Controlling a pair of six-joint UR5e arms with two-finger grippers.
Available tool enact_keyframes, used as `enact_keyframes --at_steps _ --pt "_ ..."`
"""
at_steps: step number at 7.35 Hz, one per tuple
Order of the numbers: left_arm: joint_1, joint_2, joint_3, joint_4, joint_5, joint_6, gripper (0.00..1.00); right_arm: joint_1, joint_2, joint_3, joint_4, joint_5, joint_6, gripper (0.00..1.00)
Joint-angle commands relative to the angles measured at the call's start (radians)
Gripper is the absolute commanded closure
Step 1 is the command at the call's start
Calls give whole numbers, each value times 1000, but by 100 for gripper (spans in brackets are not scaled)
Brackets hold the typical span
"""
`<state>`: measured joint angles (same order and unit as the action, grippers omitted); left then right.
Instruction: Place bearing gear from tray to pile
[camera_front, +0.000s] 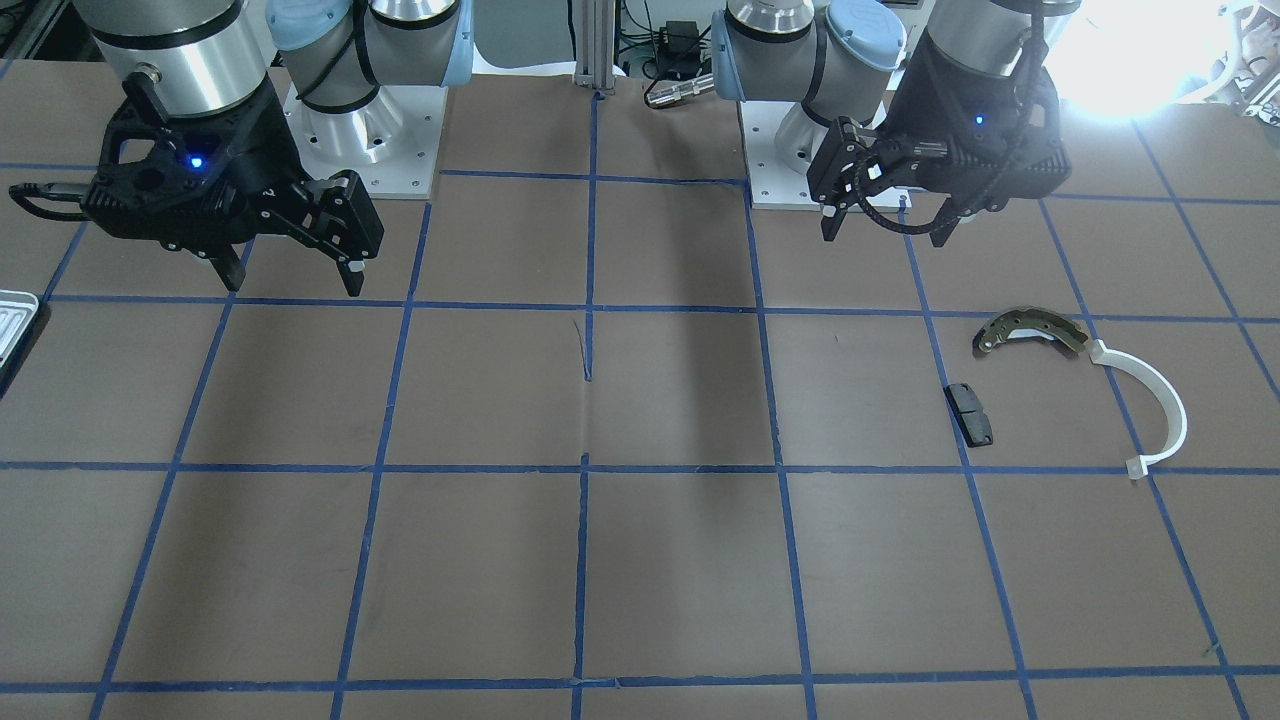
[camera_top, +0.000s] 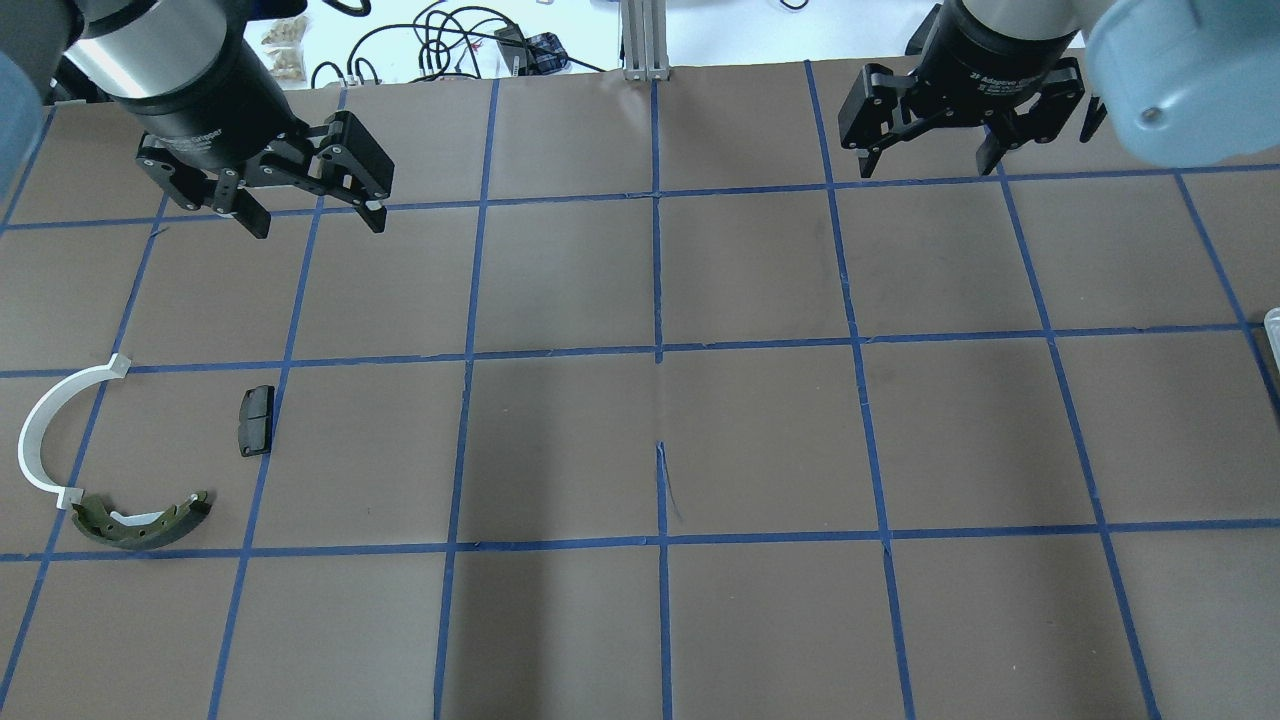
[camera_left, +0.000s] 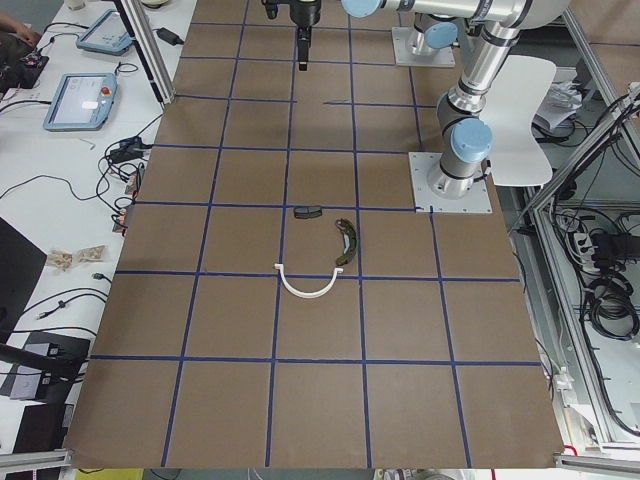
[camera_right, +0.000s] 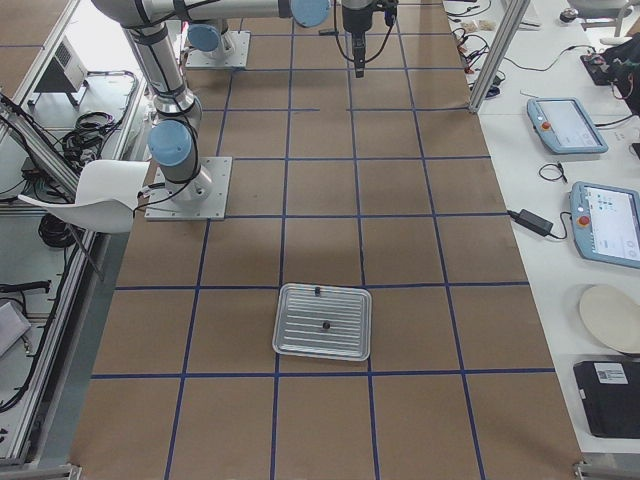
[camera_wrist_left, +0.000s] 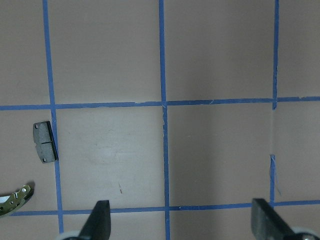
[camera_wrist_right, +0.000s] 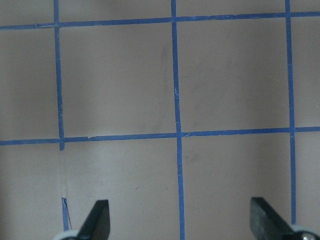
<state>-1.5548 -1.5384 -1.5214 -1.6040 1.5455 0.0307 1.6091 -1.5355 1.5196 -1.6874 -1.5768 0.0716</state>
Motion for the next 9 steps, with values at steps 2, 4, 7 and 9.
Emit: enact_keyframes --at_steps 2,4,7,9 --pt "-1 0 -2 -2 1 0 0 0 0 1 2 0 2 0" --pt "1 -3 -2 -1 1 0 0 0 -2 1 2 0 4 0" --pt "-2 9 -6 -2 1 -6 0 -21 8 -1 6 -6 -25 0" --pt "-2 11 -16 3 1 -2 0 -194 0 -4 61 1 -208 0"
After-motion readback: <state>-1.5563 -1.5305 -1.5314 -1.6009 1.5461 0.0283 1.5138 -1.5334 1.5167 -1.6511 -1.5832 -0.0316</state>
